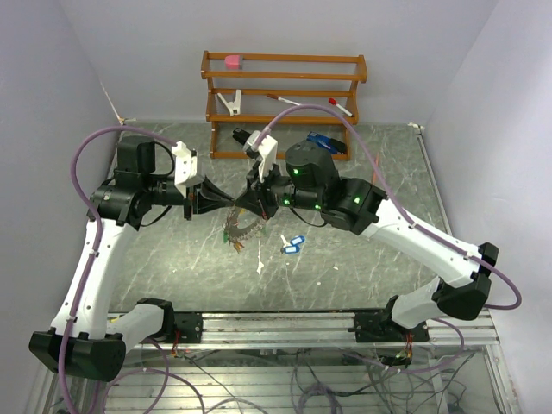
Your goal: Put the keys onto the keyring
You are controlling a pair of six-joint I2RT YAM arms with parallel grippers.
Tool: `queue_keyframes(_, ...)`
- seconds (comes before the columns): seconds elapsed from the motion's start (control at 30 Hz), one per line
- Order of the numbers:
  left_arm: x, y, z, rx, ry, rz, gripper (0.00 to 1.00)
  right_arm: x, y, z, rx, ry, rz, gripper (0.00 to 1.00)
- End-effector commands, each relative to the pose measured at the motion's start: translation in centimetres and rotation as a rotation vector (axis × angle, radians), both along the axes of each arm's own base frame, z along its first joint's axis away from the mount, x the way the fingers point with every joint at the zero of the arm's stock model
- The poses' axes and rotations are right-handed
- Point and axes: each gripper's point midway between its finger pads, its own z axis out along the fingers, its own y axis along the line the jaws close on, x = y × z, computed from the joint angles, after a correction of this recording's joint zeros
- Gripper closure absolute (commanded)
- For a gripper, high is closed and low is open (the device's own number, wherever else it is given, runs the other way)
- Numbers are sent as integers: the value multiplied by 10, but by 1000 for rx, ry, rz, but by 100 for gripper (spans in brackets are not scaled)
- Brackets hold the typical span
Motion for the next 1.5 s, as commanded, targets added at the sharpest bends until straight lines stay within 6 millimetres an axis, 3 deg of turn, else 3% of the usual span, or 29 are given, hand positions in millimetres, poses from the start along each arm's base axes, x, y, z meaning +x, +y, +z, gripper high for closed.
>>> queue_keyframes(0.0,0,-1,1,2,-11,3,85,-1,-2,50,166,-69,-14,100)
queue_keyframes(0.23,18,-2,16,-30,33,89,88,-3,-3,57,241,-88,-19,100)
queue_keyframes(0.53,19,-2,17,-23,28,88,75,1,-14,72,307,-135,-68,100)
queue_keyframes(0.8,18,-2,17,-24,16,75,79,3,-10,75,330,-138,-63,100)
queue_keyframes(1.03,34,5,27,21,-65,157,72,1,-9,78,341,-137,-56,100)
queue_keyframes(1.33,23,8,40,60,-149,100,57,0,-12,73,326,-127,-59,100)
queue_keyframes(1.47,17,5,41,47,-158,54,55,0,-11,73,325,-126,-54,100)
